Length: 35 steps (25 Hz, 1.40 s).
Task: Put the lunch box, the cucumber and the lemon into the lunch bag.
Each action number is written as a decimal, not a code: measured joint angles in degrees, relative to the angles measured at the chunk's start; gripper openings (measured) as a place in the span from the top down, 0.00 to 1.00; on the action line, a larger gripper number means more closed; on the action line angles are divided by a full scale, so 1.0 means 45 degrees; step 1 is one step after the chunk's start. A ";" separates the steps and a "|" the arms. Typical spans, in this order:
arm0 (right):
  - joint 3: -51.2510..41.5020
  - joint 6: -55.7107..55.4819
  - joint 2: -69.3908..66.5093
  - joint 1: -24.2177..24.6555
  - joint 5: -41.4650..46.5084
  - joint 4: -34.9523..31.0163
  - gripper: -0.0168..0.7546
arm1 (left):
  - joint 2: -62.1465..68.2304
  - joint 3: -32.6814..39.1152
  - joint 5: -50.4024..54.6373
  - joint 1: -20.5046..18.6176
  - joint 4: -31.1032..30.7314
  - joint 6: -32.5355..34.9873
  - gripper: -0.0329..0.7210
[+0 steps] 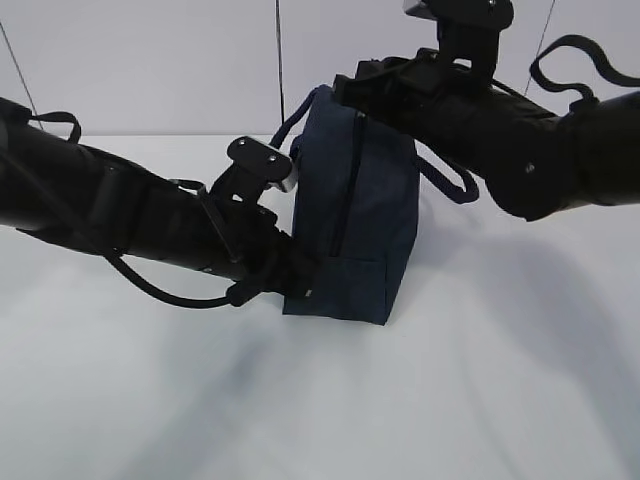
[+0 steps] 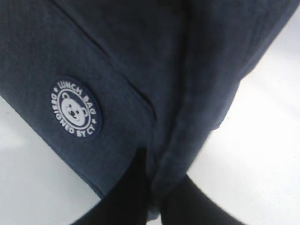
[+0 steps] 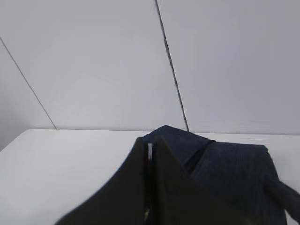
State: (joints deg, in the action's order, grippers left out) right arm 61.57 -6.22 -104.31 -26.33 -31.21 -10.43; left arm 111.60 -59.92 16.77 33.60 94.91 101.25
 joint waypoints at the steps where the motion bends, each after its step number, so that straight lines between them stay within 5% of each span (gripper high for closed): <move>1: 0.0165 0.0000 -0.0055 0.0051 0.0135 0.0000 0.97 | 0.0000 0.0000 0.0028 0.0000 0.0000 0.0000 0.94; 20: 0.4019 0.0627 -0.2146 0.0997 0.3417 -0.0021 0.97 | 0.0021 0.0000 0.0081 0.0000 0.0000 0.0000 0.94; 35: 0.9731 0.0627 -0.4622 0.2089 0.9760 -0.0845 0.97 | 0.0021 0.0000 0.0284 0.0000 -0.0022 -0.0048 0.94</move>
State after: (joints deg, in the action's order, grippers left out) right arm 105.36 -3.39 -125.11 -16.93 12.71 -14.23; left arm 111.69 -59.92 18.05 33.60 94.81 101.03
